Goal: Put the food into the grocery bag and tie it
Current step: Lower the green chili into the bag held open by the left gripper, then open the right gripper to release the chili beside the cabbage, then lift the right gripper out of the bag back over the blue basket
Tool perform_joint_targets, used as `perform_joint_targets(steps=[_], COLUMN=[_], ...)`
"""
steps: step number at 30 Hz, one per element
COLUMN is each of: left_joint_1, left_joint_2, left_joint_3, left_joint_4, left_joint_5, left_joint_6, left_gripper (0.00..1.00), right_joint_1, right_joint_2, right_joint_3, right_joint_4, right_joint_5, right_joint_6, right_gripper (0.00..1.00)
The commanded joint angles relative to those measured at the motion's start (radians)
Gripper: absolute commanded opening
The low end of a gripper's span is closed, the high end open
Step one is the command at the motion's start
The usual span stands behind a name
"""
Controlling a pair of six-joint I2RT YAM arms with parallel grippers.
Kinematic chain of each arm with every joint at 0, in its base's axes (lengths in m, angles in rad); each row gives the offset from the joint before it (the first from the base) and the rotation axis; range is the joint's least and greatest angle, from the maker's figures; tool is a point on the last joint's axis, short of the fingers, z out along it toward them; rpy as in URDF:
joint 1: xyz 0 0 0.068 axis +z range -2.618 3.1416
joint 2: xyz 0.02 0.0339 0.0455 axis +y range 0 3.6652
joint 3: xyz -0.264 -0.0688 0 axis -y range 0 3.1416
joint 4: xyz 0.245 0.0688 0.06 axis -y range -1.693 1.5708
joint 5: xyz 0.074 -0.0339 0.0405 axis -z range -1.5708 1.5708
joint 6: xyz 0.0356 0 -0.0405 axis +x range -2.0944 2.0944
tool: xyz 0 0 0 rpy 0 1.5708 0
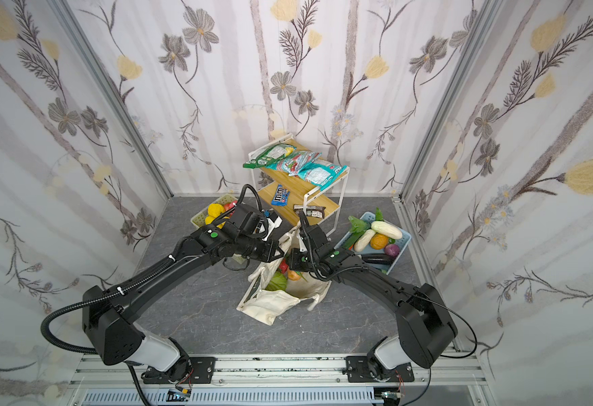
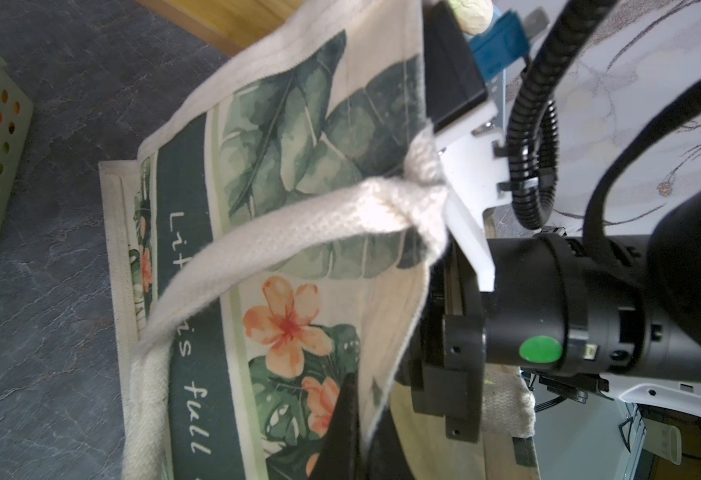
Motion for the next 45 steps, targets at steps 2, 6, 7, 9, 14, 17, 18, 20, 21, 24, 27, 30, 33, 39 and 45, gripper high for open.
perform_joint_targets(steps=[2,6,7,9,14,17,18,20,21,24,27,30,33,39,45], left_joint_1=[0.000,0.001,0.001,0.001,0.001,0.001,0.001,0.000,0.001,0.000,0.001,0.001,0.002,0.001,0.001], left_joint_2=[-0.008,-0.007,-0.008,-0.007,-0.004,-0.003,-0.005,-0.007,-0.008,-0.011,-0.016,-0.016,-0.013,-0.004,-0.005], left_joint_3=[-0.005,-0.008,-0.009,-0.012,-0.017,-0.019,-0.018,-0.020,-0.022,-0.025,-0.029,-0.031,-0.031,-0.022,-0.015], left_joint_4=[0.007,0.010,0.009,0.011,0.016,0.018,0.020,0.021,0.020,0.019,0.017,0.019,0.021,0.026,0.017], left_joint_5=[-0.003,-0.008,-0.008,-0.009,-0.010,-0.009,-0.010,-0.011,-0.012,-0.015,-0.018,-0.020,-0.018,-0.010,-0.012], left_joint_6=[-0.004,-0.004,-0.004,-0.004,-0.005,-0.008,-0.008,-0.008,-0.008,-0.010,-0.010,-0.010,-0.011,-0.011,-0.004], left_gripper=[0.00,0.00,0.00,0.00,0.00,0.00,0.00,0.00,0.00,0.00,0.00,0.00,0.00,0.00,0.00], right_joint_1=[0.001,0.001,0.001,0.000,-0.004,-0.012,-0.017,-0.029,-0.036,-0.068,-0.109,-0.154,-0.200,-0.350,-0.463], right_joint_2=[-0.009,-0.047,-0.063,-0.087,-0.141,-0.176,-0.189,-0.211,-0.225,-0.258,-0.297,-0.356,-0.414,-0.454,-0.383], right_joint_3=[-0.003,-0.001,0.003,0.008,0.029,0.038,0.042,0.051,0.056,0.071,0.087,0.089,0.088,0.075,0.067], right_joint_4=[0.045,0.004,-0.011,-0.046,-0.131,-0.159,-0.170,-0.190,-0.202,-0.250,-0.310,-0.357,-0.401,-0.471,-0.502], right_joint_5=[0.023,0.050,0.057,0.075,0.112,0.118,0.121,0.125,0.127,0.136,0.145,0.154,0.181,0.237,0.451], right_joint_6=[0.012,-0.002,-0.010,-0.026,-0.072,-0.086,-0.091,-0.100,-0.107,-0.134,-0.166,-0.193,-0.220,-0.305,-0.381], right_gripper=[0.35,0.48,0.50,0.53,0.62,0.61,0.61,0.60,0.60,0.60,0.60,0.60,0.61,0.62,0.65])
